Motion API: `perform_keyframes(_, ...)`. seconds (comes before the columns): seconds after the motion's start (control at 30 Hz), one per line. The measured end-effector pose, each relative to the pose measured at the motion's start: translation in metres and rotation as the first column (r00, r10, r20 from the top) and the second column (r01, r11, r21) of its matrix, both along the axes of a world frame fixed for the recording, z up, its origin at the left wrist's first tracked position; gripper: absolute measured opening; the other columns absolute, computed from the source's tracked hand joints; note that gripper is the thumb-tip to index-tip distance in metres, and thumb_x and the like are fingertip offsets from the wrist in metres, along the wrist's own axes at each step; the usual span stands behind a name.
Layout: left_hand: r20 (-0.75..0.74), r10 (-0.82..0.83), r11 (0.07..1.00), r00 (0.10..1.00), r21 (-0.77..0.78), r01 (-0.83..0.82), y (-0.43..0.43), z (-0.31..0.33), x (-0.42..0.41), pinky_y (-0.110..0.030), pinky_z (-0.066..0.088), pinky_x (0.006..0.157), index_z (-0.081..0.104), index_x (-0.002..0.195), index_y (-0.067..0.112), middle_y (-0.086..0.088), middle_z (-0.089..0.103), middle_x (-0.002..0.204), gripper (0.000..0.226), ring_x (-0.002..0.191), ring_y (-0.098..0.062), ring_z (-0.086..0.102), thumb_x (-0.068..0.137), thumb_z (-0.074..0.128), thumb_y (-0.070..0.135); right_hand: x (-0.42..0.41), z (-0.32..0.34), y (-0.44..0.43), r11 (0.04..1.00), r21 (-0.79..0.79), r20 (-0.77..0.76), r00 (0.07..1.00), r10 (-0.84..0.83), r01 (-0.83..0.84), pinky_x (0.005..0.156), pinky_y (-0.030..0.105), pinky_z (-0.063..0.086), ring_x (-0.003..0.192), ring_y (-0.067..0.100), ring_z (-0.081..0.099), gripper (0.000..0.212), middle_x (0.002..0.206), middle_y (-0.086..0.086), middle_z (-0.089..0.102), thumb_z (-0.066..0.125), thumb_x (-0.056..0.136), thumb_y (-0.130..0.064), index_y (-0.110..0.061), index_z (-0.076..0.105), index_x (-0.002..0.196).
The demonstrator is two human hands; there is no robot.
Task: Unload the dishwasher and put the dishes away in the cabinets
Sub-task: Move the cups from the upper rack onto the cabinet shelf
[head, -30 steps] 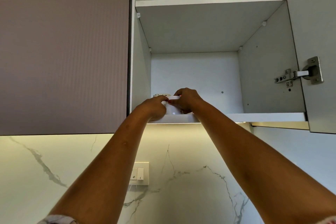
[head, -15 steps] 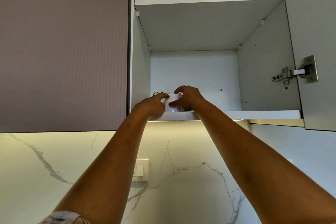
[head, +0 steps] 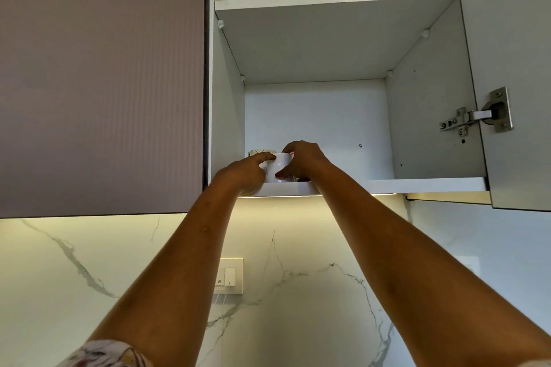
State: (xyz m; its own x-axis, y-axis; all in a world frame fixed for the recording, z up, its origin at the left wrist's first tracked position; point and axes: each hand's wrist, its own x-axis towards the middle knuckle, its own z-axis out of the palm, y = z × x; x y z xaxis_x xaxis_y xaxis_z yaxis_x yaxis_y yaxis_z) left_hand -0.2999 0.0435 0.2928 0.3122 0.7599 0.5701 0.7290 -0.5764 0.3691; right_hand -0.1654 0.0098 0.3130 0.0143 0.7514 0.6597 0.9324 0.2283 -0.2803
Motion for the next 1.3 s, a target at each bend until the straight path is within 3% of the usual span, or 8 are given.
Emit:
perform_keyframes(0.3,0.038,0.031,0.997,0.999,0.064,-0.033,-0.009,-0.002,0.000,-0.036,0.040,0.102,0.040,0.140,0.026,-0.007,0.043,0.144,0.045,0.122,-0.030,0.048,0.098,0.037,0.010,0.005,0.002,-0.008,0.999,0.013,0.020,0.999,-0.049,0.049,0.097,0.029,0.043,0.121,0.027,0.051,0.066,0.132,0.012,0.053,0.078,0.075,-0.026,-0.007,0.049,0.132)
perform_keyframes(0.47,0.160,0.112,0.926,0.981,0.341,-0.161,-0.030,-0.017,0.003,-0.032,0.046,0.084,0.051,0.130,0.022,-0.006,0.061,0.125,0.036,0.107,-0.027,0.058,0.099,0.035,0.016,0.016,-0.015,-0.035,0.990,0.140,-0.043,0.999,-0.028,0.033,0.088,0.024,0.043,0.116,0.026,0.053,0.050,0.128,0.012,0.054,0.072,0.078,-0.004,-0.009,0.055,0.125)
perform_keyframes(0.63,0.286,-0.069,0.831,0.956,0.547,-0.104,-0.044,-0.058,0.019,-0.038,0.048,0.094,0.053,0.129,0.018,-0.005,0.066,0.117,0.033,0.107,-0.025,0.059,0.098,0.041,0.017,0.023,-0.055,-0.065,0.923,0.374,-0.170,0.972,0.164,-0.091,0.090,0.022,0.044,0.109,0.025,0.058,0.037,0.122,0.012,0.056,0.064,0.083,0.002,-0.009,0.060,0.118)
perform_keyframes(0.73,0.306,-0.130,0.805,0.943,0.588,-0.080,-0.066,-0.095,0.046,-0.037,0.041,0.102,0.055,0.128,0.014,-0.006,0.063,0.124,0.037,0.115,-0.026,0.055,0.094,0.043,0.014,0.027,-0.092,-0.085,0.895,0.433,-0.202,0.956,0.213,-0.108,0.103,0.025,0.039,0.118,0.025,0.054,0.032,0.128,0.013,0.054,0.061,0.087,0.001,-0.007,0.060,0.118)
perform_keyframes(0.83,0.316,-0.152,0.819,0.936,0.571,-0.059,-0.092,-0.127,0.070,-0.035,0.032,0.108,0.052,0.131,0.012,-0.007,0.058,0.131,0.043,0.123,-0.024,0.050,0.090,0.045,0.009,0.034,-0.131,-0.100,0.889,0.438,-0.227,0.941,0.253,-0.133,0.106,0.037,0.042,0.124,0.026,0.049,0.035,0.130,0.012,0.052,0.062,0.086,0.001,-0.008,0.058,0.120)
perform_keyframes(0.93,0.299,-0.158,0.863,0.941,0.506,-0.016,-0.118,-0.167,0.089,-0.032,0.032,0.107,0.050,0.133,0.014,-0.004,0.057,0.131,0.046,0.123,-0.021,0.048,0.088,0.046,0.005,0.054,-0.175,-0.118,0.930,0.358,-0.243,0.954,0.175,-0.080,0.102,0.016,0.031,0.122,0.019,0.048,0.036,0.129,0.005,0.053,0.061,0.087,-0.003,-0.014,0.058,0.120)
perform_keyframes(1.0,0.309,-0.141,0.909,0.940,0.416,0.000,-0.133,-0.196,0.099,-0.030,0.028,0.109,0.048,0.135,0.017,-0.003,0.054,0.135,0.047,0.126,-0.020,0.045,0.090,0.047,0.003,0.067,-0.200,-0.131,0.962,0.271,-0.226,0.969,0.099,-0.035,0.093,0.012,0.025,0.124,0.018,0.045,0.036,0.131,0.003,0.051,0.058,0.089,-0.006,-0.017,0.056,0.123)
perform_keyframes(1.3,0.229,-0.197,0.979,0.953,0.097,0.180,-0.228,-0.325,0.139,-0.023,0.021,0.108,0.046,0.136,0.021,0.001,0.049,0.140,0.049,0.132,-0.018,0.037,0.091,0.050,0.004,0.111,-0.315,-0.235,0.985,-0.046,-0.236,0.956,-0.174,0.168,0.101,0.031,0.042,0.131,0.020,0.037,0.041,0.139,0.001,0.043,0.061,0.089,-0.018,-0.020,0.052,0.129)
